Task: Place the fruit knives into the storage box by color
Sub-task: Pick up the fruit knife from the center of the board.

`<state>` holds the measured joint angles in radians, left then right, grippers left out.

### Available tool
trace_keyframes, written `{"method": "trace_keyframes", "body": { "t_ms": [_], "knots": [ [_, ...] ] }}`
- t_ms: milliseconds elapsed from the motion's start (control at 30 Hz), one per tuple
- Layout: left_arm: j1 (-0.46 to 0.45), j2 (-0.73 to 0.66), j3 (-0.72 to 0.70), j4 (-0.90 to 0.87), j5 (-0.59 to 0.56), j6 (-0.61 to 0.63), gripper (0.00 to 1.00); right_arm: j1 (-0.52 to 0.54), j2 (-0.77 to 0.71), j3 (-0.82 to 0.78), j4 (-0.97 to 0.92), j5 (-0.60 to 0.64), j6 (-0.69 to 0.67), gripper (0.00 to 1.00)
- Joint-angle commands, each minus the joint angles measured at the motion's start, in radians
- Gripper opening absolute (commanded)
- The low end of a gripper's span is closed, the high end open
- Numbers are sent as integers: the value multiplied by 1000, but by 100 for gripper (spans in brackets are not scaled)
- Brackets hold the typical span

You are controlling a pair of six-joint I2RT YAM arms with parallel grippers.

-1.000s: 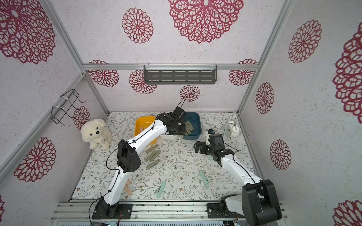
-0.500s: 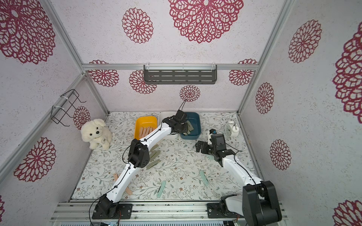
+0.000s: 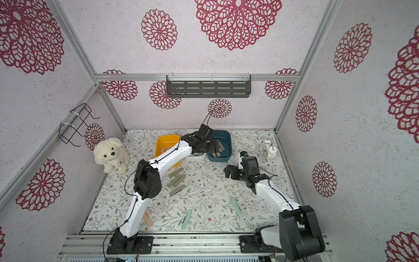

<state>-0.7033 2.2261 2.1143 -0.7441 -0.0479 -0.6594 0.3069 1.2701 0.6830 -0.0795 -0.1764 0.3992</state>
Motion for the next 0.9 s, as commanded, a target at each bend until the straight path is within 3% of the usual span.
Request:
{"method": "trace_keyframes", "body": {
  "t_ms": [0,267,500,667,867],
  "knots": [
    [-16,-151,-113,-13,18,-43,92,61,-2,-16,32,45,-20,99],
    [-7,-479,-610,-149,21,-21,98,219,-59,-128,48,114,6,99],
    [16,-587,-903,-188,55,58,97,339,-45,-158,60,159,56,99],
    [43,-559,-990,-149,66,108,97,368,-37,-158,66,170,75,99],
    [74,-499,-995,-91,79,149,97,379,-44,-164,60,175,91,99]
  ]
}}
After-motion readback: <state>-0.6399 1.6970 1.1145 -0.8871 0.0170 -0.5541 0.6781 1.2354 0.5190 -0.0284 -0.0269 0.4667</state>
